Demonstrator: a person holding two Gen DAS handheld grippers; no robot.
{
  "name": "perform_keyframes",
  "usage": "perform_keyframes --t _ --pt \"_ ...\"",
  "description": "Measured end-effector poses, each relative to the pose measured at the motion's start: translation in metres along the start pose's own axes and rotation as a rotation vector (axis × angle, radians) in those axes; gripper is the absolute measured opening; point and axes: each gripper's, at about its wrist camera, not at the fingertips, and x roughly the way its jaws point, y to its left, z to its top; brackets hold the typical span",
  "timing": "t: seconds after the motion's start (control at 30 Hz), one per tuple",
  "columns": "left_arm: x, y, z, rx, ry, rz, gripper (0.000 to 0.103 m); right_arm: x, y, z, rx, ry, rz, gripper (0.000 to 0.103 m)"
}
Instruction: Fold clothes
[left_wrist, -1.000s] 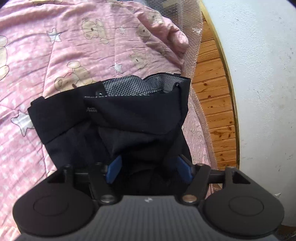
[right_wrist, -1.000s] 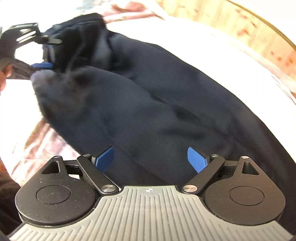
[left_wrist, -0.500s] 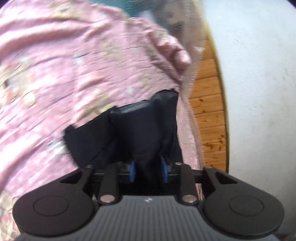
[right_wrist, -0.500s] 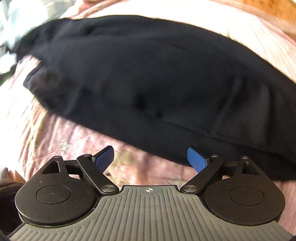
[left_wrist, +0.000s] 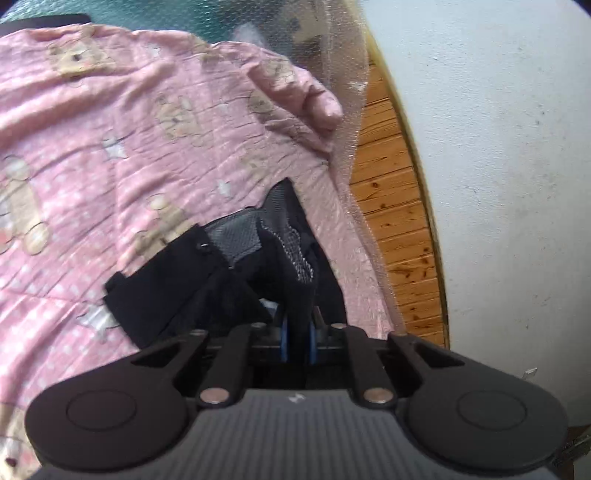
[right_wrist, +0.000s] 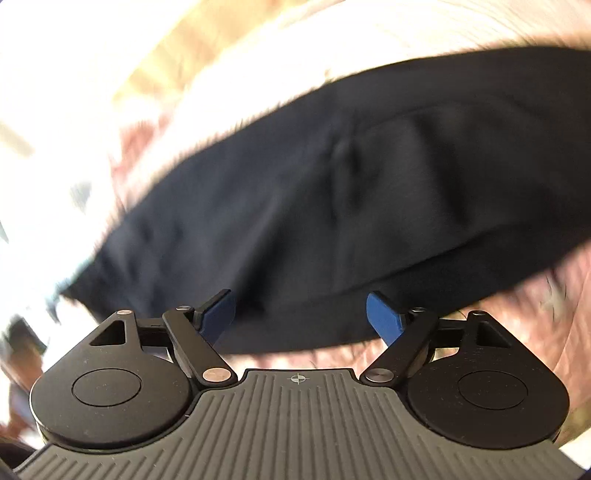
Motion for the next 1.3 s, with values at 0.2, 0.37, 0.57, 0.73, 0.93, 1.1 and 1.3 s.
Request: perform_keyframes --t 0.2,0.37,0.57,0.73,0.93,1.1,1.3 --pt "0.009 0.004 -0.010 -0.026 0.045 -0.046 0.060 -0.036 -0.098 0.004 0.385 -0.166 0.061 0.075" --pt "0.032 -0.015 -0.014 0.046 0.099 -0.012 0.044 -0.039 -0.147 0.014 0.585 -0.275 0.124 0.074" --pt "0.025 -0.034 -0.011 0.108 0.062 -0.026 0.005 -0.039 -0.158 0.007 0.668 -0.309 0.139 0.071" --pt "0.017 -0.036 -0.008 0.096 0.047 -0.024 0.003 -0.024 -0.173 0.010 0.663 -0.353 0.135 0.048" --pt "0.006 -0.036 -0.002 0.119 0.046 0.026 0.002 -0.027 -0.158 0.033 0.561 -0.339 -0.011 0.000" --pt "0.004 -0.024 -0.001 0.117 0.054 0.076 0.002 -0.030 -0.155 0.008 0.533 -0.305 -0.040 0.000" --pt "0.022 -0.023 -0.008 0.072 0.074 0.022 0.029 -0.035 -0.180 0.013 0.618 -0.385 0.052 0.047"
